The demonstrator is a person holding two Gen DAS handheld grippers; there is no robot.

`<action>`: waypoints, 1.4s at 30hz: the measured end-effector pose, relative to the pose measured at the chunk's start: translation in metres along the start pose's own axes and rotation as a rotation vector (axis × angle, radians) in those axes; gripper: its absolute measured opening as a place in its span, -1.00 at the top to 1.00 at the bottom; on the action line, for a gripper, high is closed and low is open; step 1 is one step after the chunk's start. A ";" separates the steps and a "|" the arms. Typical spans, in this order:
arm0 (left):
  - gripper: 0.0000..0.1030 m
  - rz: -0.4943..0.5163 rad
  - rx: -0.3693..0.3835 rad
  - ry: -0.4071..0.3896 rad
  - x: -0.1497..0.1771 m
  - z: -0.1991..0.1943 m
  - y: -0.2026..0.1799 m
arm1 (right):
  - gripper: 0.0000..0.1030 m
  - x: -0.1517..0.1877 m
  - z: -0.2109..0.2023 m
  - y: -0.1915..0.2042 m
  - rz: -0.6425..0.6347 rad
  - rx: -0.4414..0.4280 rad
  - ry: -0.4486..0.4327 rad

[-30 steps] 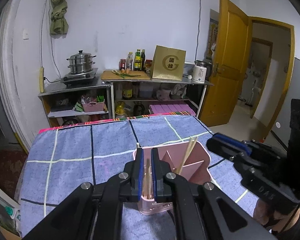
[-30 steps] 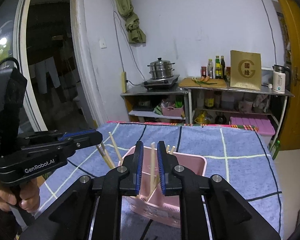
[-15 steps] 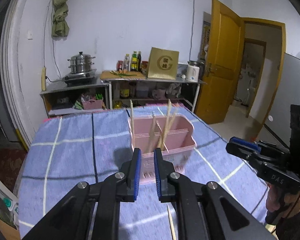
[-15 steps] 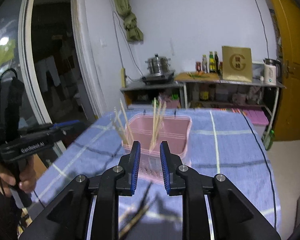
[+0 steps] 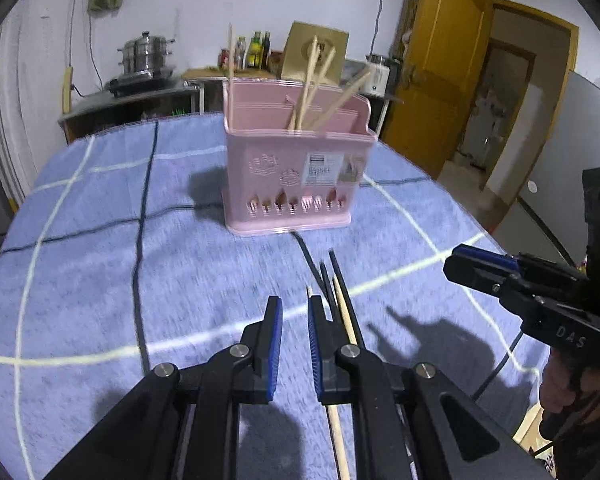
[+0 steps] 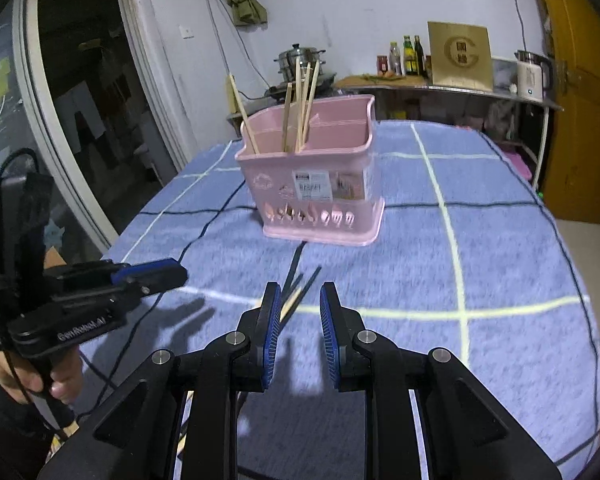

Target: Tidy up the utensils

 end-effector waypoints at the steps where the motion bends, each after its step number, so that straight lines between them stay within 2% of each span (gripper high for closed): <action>1: 0.76 0.002 0.001 0.014 0.003 0.004 -0.001 | 0.60 0.003 0.002 0.001 0.002 -0.002 0.009; 10: 0.76 0.031 0.004 0.113 0.017 0.041 -0.015 | 0.60 0.014 0.019 0.005 0.011 -0.013 0.059; 15: 0.75 0.027 -0.023 0.153 0.019 0.060 -0.014 | 0.60 0.018 0.031 0.010 0.007 -0.023 0.091; 22: 0.73 0.046 -0.042 0.125 0.022 0.059 -0.010 | 0.61 0.014 0.050 0.016 0.017 -0.052 0.118; 24: 0.85 0.038 -0.056 0.119 0.022 0.056 -0.005 | 0.61 0.012 0.055 0.017 0.014 -0.051 0.124; 26: 0.88 0.021 -0.068 0.115 0.021 0.055 0.003 | 0.61 0.008 0.060 0.018 0.013 -0.053 0.129; 30: 0.89 -0.012 -0.064 0.112 0.019 0.052 0.015 | 0.61 0.002 0.072 0.018 0.028 -0.075 0.136; 42: 0.89 -0.012 -0.052 0.109 0.020 0.049 0.020 | 0.61 -0.012 0.110 -0.003 0.132 -0.122 0.178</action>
Point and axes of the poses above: each gripper's, at about its wrist camera, not at the fingertips, and z roughly the way its jaws point, y to its left, x to its underside, the point moved 2 cm from there along z, roughly the way its jaws point, and after that the axes turned 7 degrees about -z, right-handed, at the moved point
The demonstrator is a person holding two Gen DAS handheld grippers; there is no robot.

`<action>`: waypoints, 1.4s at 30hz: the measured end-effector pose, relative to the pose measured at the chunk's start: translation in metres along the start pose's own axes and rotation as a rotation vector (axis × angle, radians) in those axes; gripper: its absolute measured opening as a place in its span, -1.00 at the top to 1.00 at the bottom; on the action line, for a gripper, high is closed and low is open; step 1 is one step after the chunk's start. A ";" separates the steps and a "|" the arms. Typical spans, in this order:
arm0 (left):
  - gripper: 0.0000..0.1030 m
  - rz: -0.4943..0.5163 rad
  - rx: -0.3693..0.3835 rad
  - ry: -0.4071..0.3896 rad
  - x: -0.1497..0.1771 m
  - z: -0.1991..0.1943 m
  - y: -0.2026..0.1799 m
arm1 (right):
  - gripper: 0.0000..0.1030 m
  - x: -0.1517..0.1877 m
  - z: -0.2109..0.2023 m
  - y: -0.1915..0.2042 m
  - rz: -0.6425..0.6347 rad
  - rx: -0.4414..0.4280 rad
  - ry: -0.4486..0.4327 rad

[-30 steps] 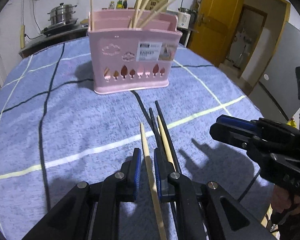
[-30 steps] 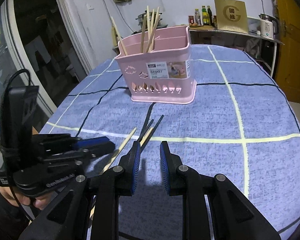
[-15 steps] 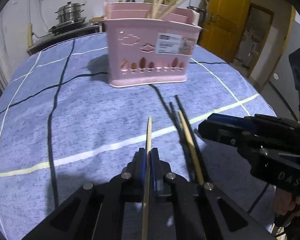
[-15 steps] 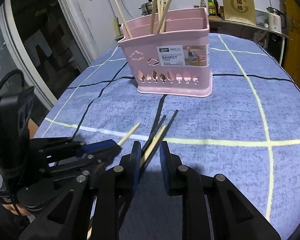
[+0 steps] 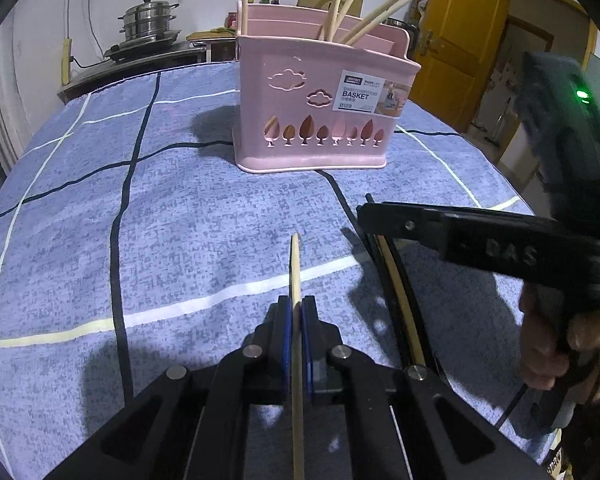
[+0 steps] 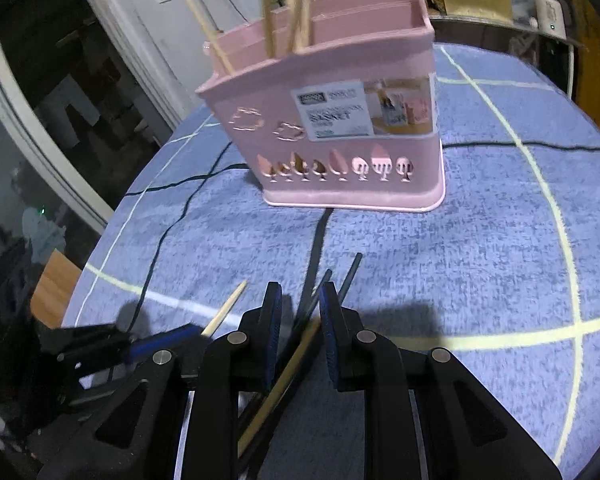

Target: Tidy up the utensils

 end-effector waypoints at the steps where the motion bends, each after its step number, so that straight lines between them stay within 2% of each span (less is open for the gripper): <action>1: 0.89 -0.001 0.001 -0.001 0.000 0.000 0.001 | 0.61 -0.001 0.002 -0.003 0.015 -0.008 0.006; 12: 0.89 -0.009 0.005 -0.009 -0.001 0.001 0.002 | 0.61 0.013 -0.012 -0.018 0.078 -0.007 0.021; 23: 0.89 -0.025 0.002 -0.008 -0.001 0.001 0.001 | 0.61 0.015 -0.007 0.016 -0.085 0.197 0.052; 29: 0.89 -0.031 0.001 -0.009 0.000 -0.001 0.003 | 0.61 0.016 -0.011 0.016 -0.093 0.237 0.069; 35: 0.89 -0.039 0.009 -0.007 0.002 -0.003 0.005 | 0.61 0.024 -0.011 0.024 -0.127 0.225 0.071; 37: 0.89 -0.037 0.010 -0.006 0.002 -0.003 0.006 | 0.76 0.024 -0.012 0.019 -0.115 0.228 0.081; 41: 0.89 -0.029 -0.006 0.002 0.000 -0.002 0.005 | 0.77 0.020 -0.009 0.021 -0.129 0.254 0.094; 42: 0.89 -0.027 -0.009 0.004 -0.002 -0.001 0.005 | 0.77 0.019 -0.009 0.020 -0.116 0.236 0.095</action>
Point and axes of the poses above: each gripper's, at about its wrist camera, not at the fingertips, and z roughly the way its jaws point, y to its left, x to its underside, the point moved 2 cm from there along z, roughly the way its jaws point, and after that the axes turned 7 degrees about -z, right-handed, at the moved point
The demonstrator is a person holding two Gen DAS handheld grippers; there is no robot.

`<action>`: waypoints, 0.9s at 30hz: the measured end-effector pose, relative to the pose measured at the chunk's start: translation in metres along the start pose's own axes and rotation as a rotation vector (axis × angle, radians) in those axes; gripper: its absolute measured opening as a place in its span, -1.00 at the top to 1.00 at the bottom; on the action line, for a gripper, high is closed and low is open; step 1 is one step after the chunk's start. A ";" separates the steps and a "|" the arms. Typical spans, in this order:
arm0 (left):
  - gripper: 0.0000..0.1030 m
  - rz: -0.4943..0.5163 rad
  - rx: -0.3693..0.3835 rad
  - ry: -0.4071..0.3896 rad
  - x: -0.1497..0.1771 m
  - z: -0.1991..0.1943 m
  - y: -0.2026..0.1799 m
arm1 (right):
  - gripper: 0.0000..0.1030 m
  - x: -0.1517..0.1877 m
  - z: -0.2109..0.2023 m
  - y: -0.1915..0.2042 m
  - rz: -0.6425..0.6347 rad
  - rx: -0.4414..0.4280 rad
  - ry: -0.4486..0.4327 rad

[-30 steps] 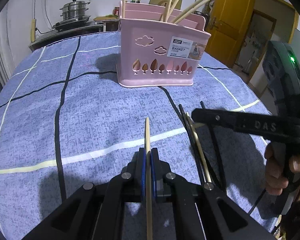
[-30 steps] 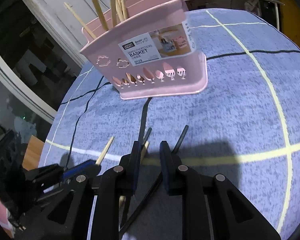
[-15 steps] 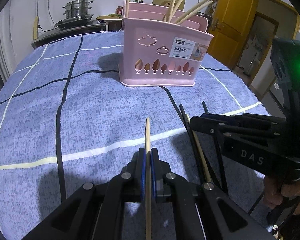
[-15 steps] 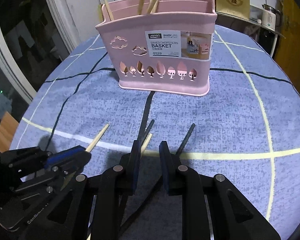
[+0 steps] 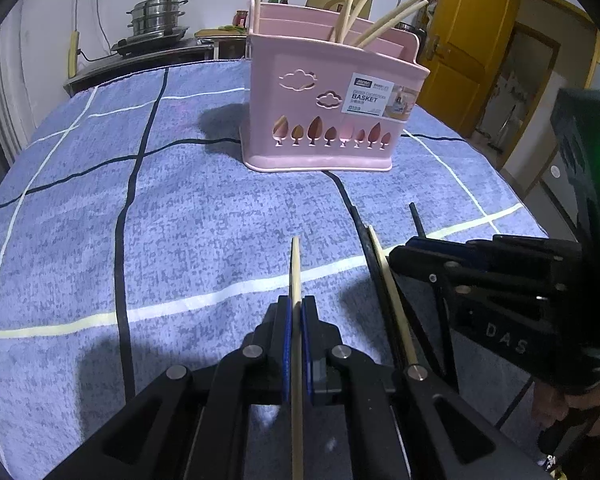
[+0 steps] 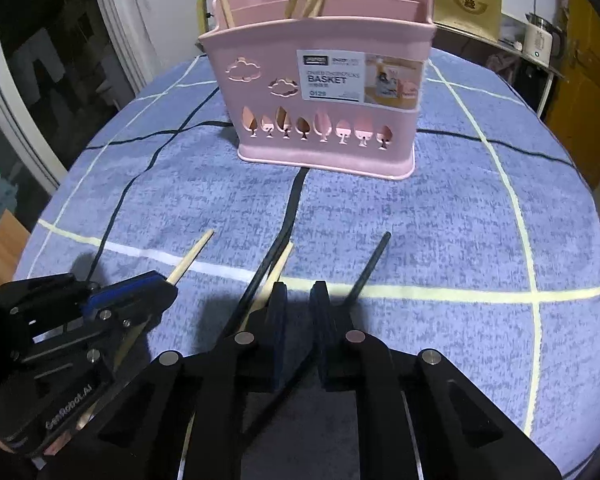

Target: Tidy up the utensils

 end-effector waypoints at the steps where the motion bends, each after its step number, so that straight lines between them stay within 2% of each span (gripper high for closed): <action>1: 0.89 -0.003 0.001 0.003 -0.001 0.001 0.000 | 0.77 -0.001 0.001 0.000 0.026 -0.048 -0.003; 2: 0.89 -0.006 0.003 0.005 -0.002 0.001 0.000 | 0.77 -0.001 0.001 -0.003 0.055 -0.086 -0.008; 8: 0.89 -0.005 0.009 -0.003 -0.003 0.001 0.002 | 0.77 0.000 0.000 -0.012 0.121 -0.141 -0.034; 17: 0.89 -0.013 0.025 -0.006 -0.003 0.000 0.006 | 0.76 -0.005 0.006 0.002 0.057 -0.068 -0.015; 27: 0.89 -0.021 0.026 -0.005 -0.002 -0.002 0.011 | 0.73 -0.004 0.006 0.010 0.046 -0.019 -0.010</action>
Point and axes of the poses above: each gripper's, at about its wrist camera, not at the fingertips, and z roughly the way its jaws point, y to its left, x to its underside, the point moved 2 cm from there along z, roughly the way its jaws point, and after that the axes turned 7 degrees about -z, right-handed, at the moved point
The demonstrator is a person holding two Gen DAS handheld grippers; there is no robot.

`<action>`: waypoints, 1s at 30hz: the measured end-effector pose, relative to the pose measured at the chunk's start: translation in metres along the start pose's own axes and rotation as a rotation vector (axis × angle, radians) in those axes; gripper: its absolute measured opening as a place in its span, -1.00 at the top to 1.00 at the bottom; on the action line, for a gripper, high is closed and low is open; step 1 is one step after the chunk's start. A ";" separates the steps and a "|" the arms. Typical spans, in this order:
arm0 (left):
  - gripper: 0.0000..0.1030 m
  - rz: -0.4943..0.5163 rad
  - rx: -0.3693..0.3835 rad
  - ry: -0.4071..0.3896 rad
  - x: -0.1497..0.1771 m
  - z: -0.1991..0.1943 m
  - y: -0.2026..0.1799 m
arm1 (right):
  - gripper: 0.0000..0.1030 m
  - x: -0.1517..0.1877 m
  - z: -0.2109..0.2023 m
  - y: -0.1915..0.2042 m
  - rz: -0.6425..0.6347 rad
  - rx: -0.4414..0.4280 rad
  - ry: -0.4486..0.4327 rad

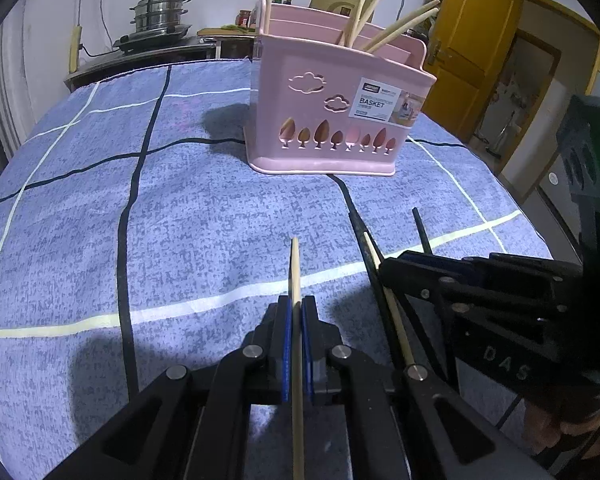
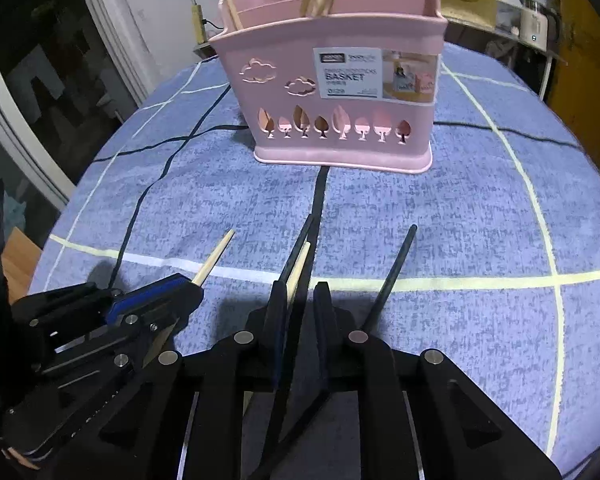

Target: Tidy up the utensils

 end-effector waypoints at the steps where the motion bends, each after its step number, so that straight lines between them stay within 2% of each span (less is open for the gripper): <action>1: 0.89 -0.002 0.002 0.000 0.000 0.000 0.001 | 0.73 -0.001 0.001 0.001 0.002 -0.001 0.001; 8: 0.89 -0.009 0.010 0.002 0.003 -0.004 0.006 | 0.73 0.006 0.001 0.000 -0.015 0.009 -0.014; 14: 0.89 0.005 -0.016 0.010 -0.002 0.001 0.000 | 0.73 -0.001 0.008 0.006 -0.046 0.037 -0.002; 19: 0.89 -0.004 -0.002 0.057 -0.018 0.010 0.000 | 0.80 -0.010 0.016 0.003 -0.025 0.014 0.006; 30: 0.89 0.129 -0.040 0.086 -0.040 0.031 -0.017 | 0.85 -0.006 0.010 -0.004 -0.004 -0.039 -0.002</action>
Point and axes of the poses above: each gripper's, at about its wrist camera, not at the fingertips, and z roughly the way its jaws point, y to its left, x to its underside, the point moved 2 cm from there along z, roughly the way its jaws point, and after that the axes turned 7 degrees about -z, right-handed, at the moved point
